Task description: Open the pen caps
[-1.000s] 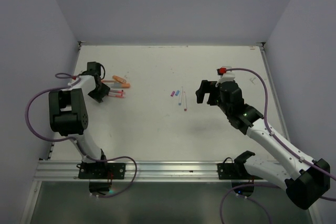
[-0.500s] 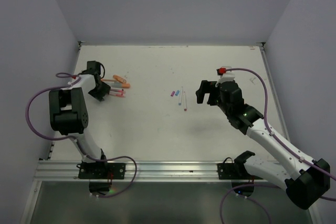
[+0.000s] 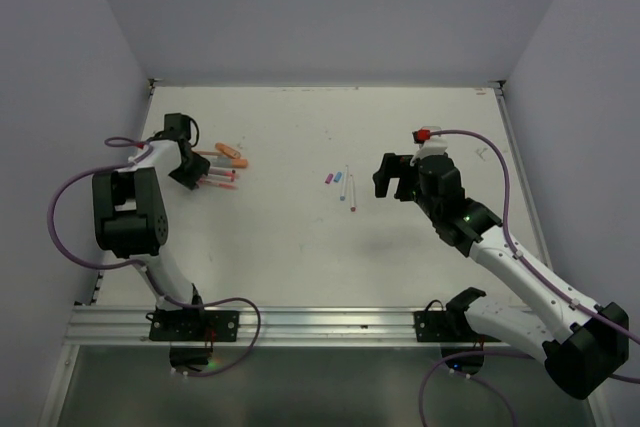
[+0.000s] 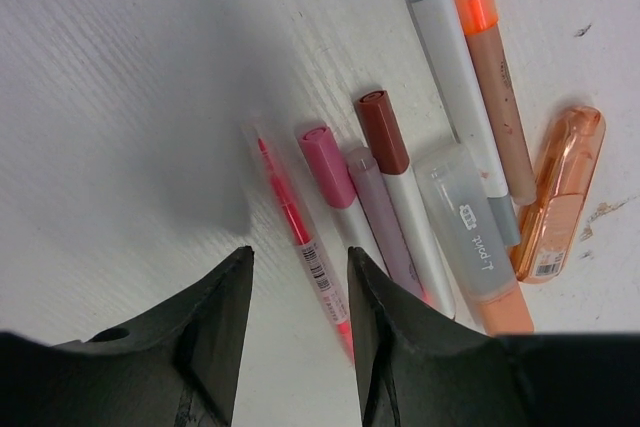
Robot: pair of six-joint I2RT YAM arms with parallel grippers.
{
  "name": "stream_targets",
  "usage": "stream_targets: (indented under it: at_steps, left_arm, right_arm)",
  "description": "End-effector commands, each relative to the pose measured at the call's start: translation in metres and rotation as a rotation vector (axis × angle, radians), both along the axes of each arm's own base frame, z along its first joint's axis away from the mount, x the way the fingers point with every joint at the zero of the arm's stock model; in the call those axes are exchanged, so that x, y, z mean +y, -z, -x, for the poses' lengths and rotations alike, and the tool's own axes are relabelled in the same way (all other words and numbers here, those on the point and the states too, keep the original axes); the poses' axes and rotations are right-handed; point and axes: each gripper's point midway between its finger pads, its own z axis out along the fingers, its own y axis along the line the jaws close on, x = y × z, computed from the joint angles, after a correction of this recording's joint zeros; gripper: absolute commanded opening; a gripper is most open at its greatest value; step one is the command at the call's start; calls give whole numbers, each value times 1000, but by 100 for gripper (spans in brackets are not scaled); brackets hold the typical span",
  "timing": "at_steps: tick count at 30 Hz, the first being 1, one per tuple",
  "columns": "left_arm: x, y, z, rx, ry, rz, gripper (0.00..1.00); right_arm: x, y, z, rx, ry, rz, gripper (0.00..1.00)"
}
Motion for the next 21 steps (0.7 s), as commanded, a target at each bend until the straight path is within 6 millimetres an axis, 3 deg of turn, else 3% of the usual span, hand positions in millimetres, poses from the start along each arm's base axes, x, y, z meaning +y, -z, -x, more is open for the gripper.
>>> stream_targets:
  at_steps: [1,15,21]
  left_arm:
    - [9,-6,-9,-17,-38,-16,45]
    - [15,19,5,135,-12,-42,41]
    - [14,25,18,178,11,-46,34]
  right_arm:
    - [-5,-7,-2,-35,17,4,98]
    - [-7,-9,-1,-41,22,3,99]
    - [-8,-11,1,-47,19,3,98]
